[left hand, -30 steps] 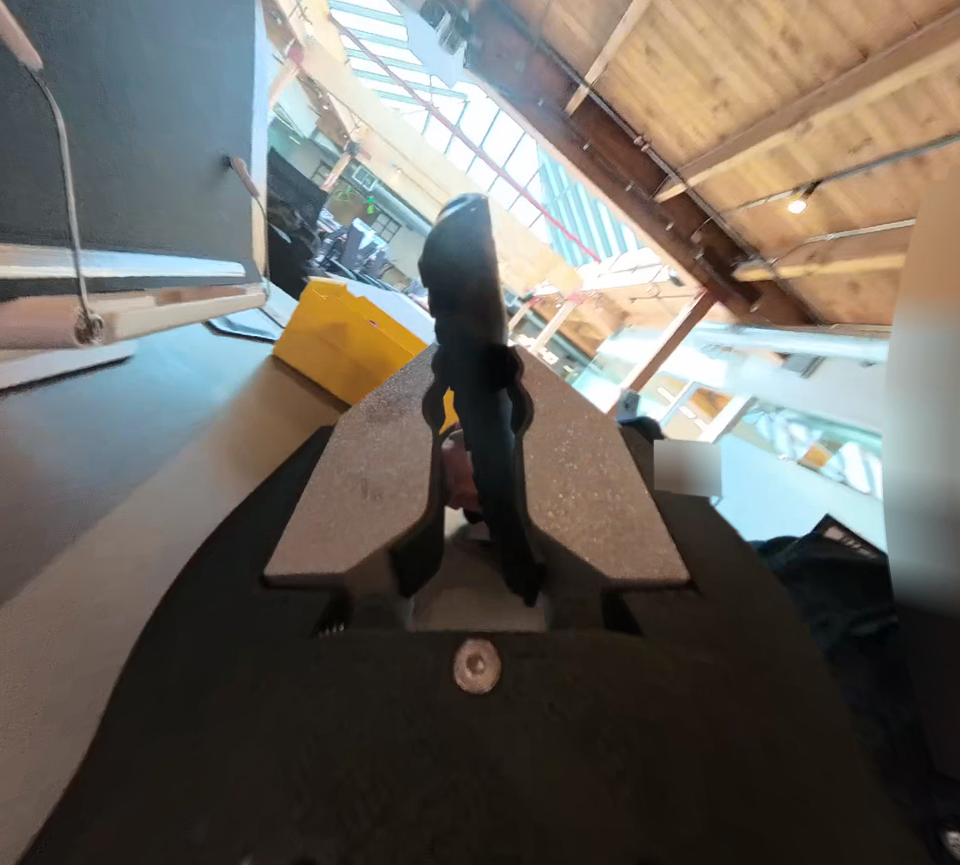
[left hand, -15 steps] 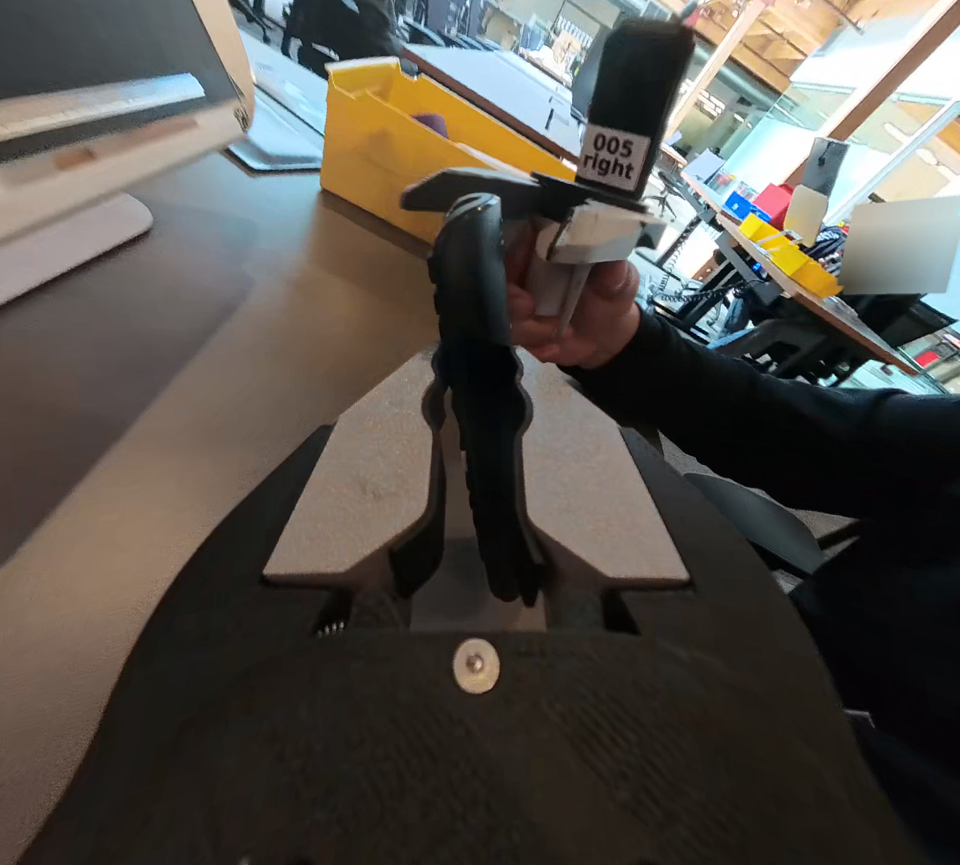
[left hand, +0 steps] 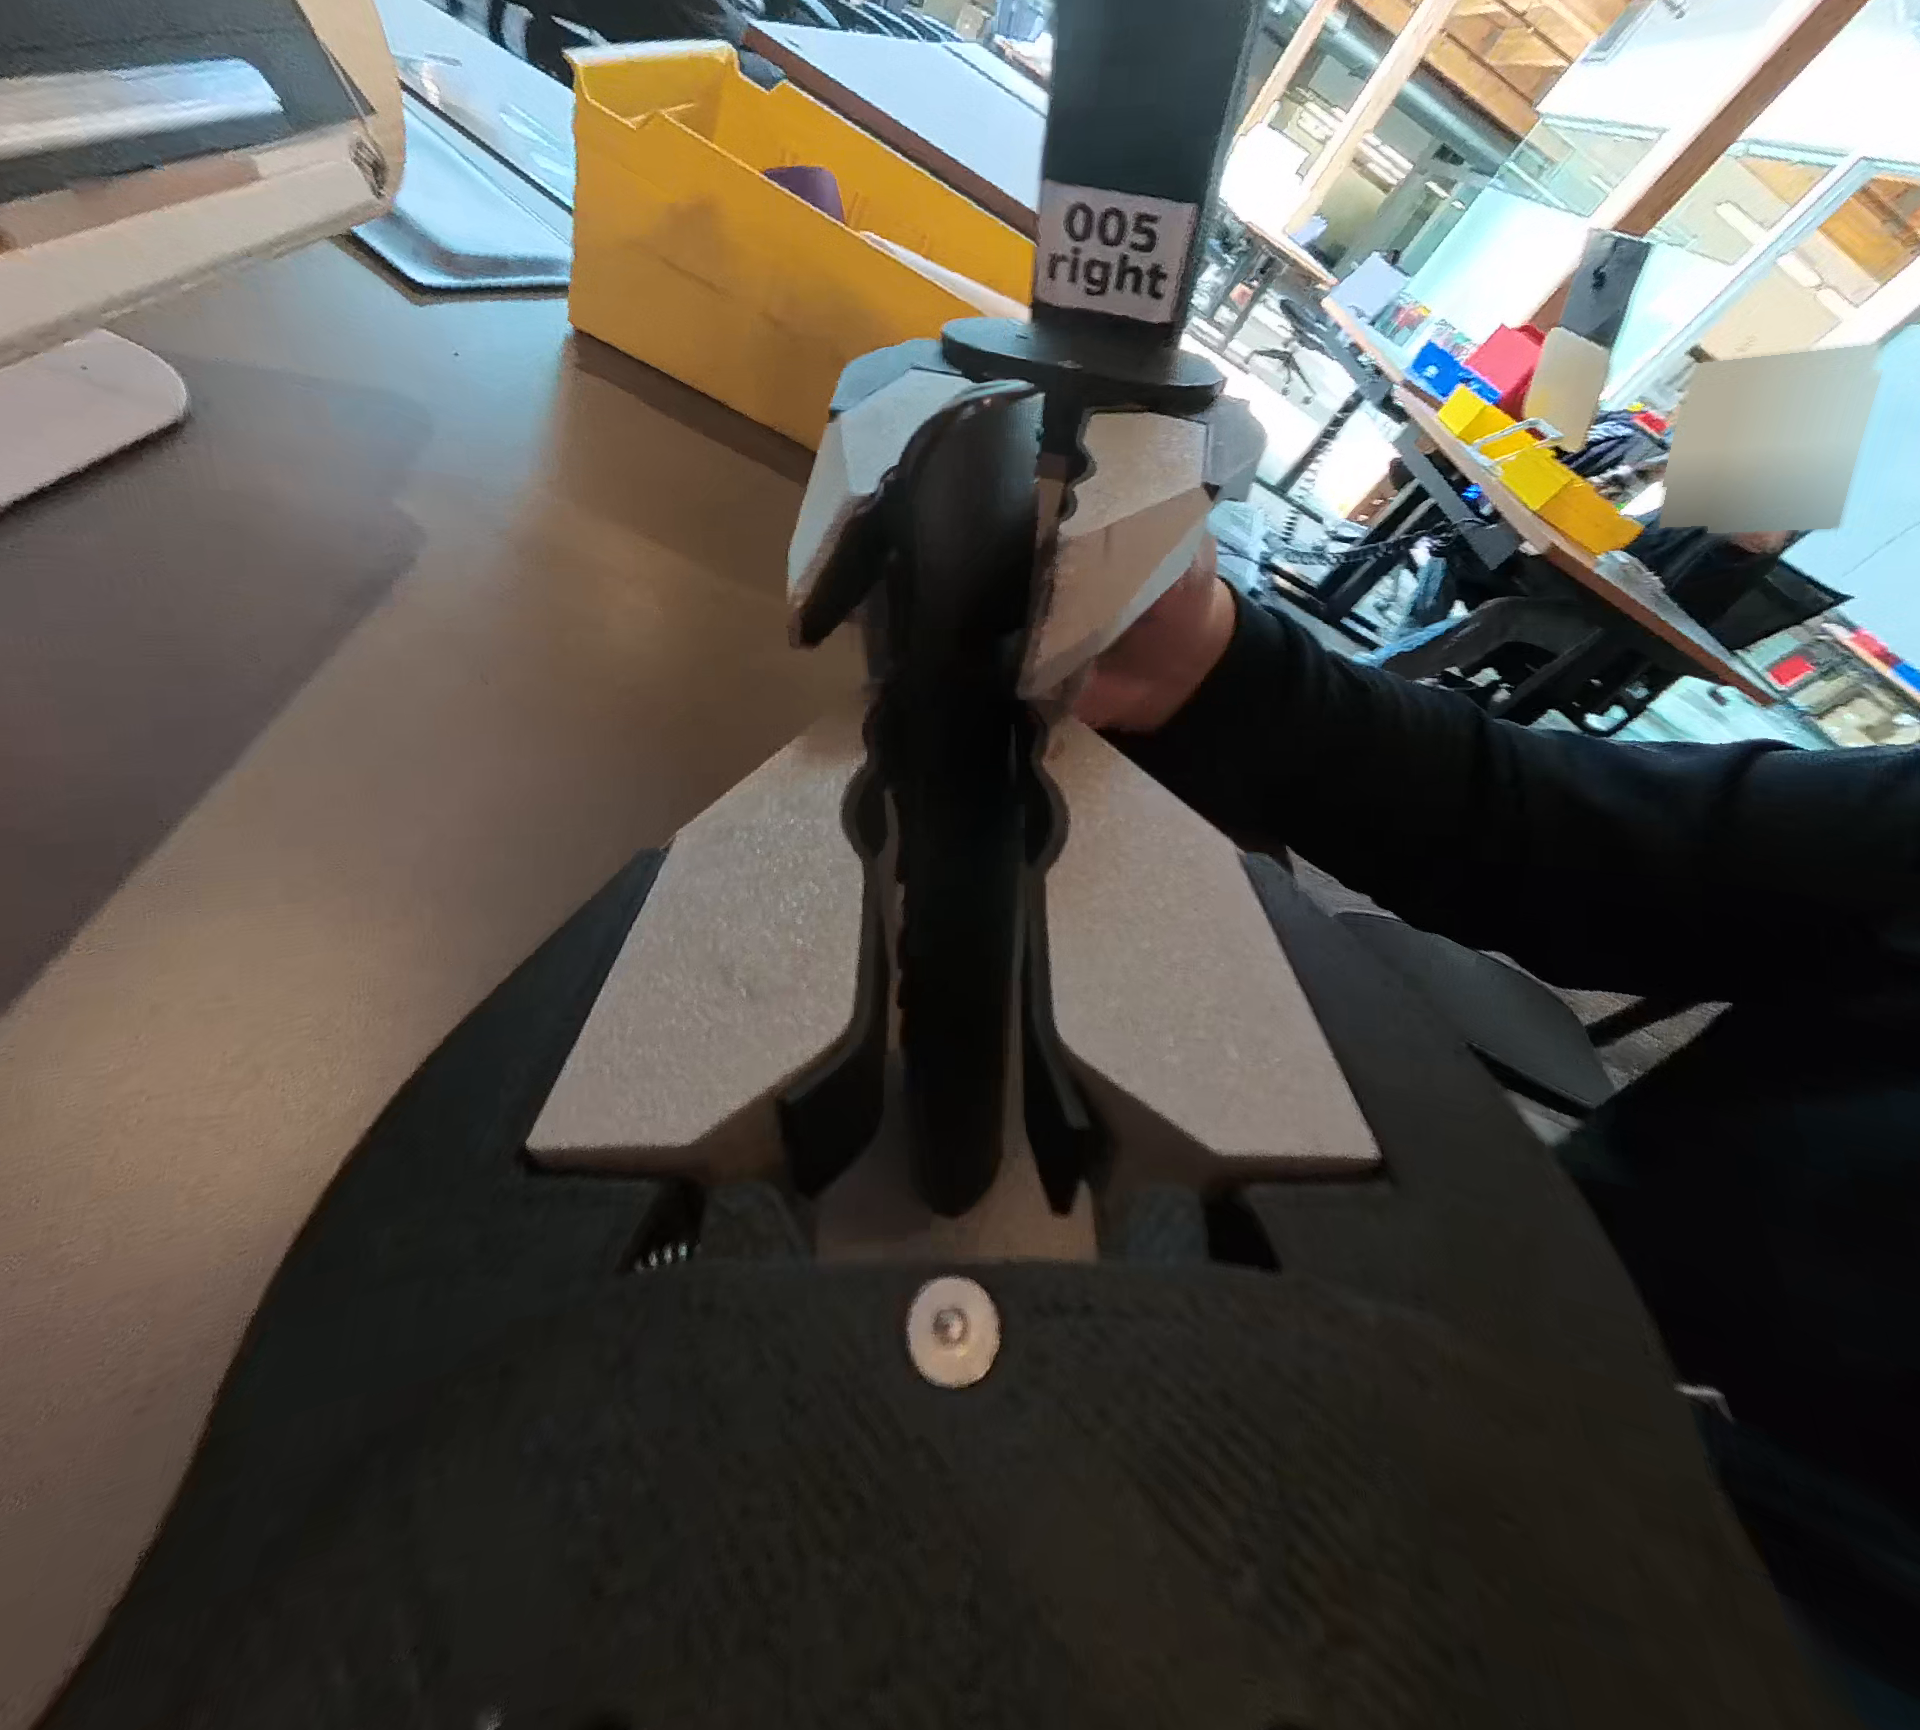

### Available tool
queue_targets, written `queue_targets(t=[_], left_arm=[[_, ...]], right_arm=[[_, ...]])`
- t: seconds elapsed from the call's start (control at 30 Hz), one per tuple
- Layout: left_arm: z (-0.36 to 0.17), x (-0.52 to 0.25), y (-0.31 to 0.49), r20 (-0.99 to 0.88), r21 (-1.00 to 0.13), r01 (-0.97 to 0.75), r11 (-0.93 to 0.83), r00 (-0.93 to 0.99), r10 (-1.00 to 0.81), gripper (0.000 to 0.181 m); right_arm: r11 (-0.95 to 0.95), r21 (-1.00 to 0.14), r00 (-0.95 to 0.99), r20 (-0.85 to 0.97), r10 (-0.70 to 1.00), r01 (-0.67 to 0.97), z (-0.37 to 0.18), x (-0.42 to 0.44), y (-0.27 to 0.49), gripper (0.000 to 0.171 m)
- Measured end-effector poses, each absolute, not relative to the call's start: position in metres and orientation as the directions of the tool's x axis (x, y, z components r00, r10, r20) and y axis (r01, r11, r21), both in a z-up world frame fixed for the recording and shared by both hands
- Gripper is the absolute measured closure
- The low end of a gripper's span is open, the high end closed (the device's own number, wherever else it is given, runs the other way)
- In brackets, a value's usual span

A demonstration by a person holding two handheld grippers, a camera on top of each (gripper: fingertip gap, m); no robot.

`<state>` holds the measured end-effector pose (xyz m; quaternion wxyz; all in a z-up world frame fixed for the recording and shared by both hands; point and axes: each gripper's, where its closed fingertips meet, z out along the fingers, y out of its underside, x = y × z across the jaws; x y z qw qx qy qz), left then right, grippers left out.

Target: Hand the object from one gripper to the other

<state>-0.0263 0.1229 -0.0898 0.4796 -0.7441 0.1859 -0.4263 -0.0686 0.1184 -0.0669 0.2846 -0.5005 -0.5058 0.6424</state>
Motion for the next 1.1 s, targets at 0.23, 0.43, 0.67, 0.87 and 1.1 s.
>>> queue_targets(t=[0.23, 0.43, 0.67, 0.87, 1.1], left_arm=[[-0.052, -0.074, 0.125, 0.188, -0.977, 0.076, -0.2, 0.751, -0.633, 0.145], [-0.069, -0.077, 0.127, -0.218, -0.958, -0.286, -0.031, 0.79, -0.573, 0.114], [-0.081, -0.066, 0.136, -0.662, -0.735, -0.665, 0.135, 0.658, -0.359, 0.116], [-0.069, -0.031, 0.126, -0.891, -0.453, -0.834, 0.316, 0.439, -0.119, 0.115], [-0.075, -0.007, 0.117, -0.968, -0.244, -0.892, 0.38, 0.25, -0.034, 0.147]], right_arm=[[-0.478, -0.865, -0.198, -0.448, 0.872, -0.15, -0.02, -0.056, 0.17, 0.151], [-0.796, -0.55, -0.39, -0.694, 0.604, -0.255, 0.005, -0.022, 0.204, 0.152], [-0.89, -0.406, -0.469, -0.758, 0.454, -0.207, 0.003, -0.014, 0.21, 0.151], [-0.956, -0.261, -0.418, -0.86, 0.294, -0.134, -0.032, -0.037, 0.211, 0.151], [-0.96, -0.248, -0.366, -0.888, 0.278, -0.127, -0.048, -0.05, 0.205, 0.15]])
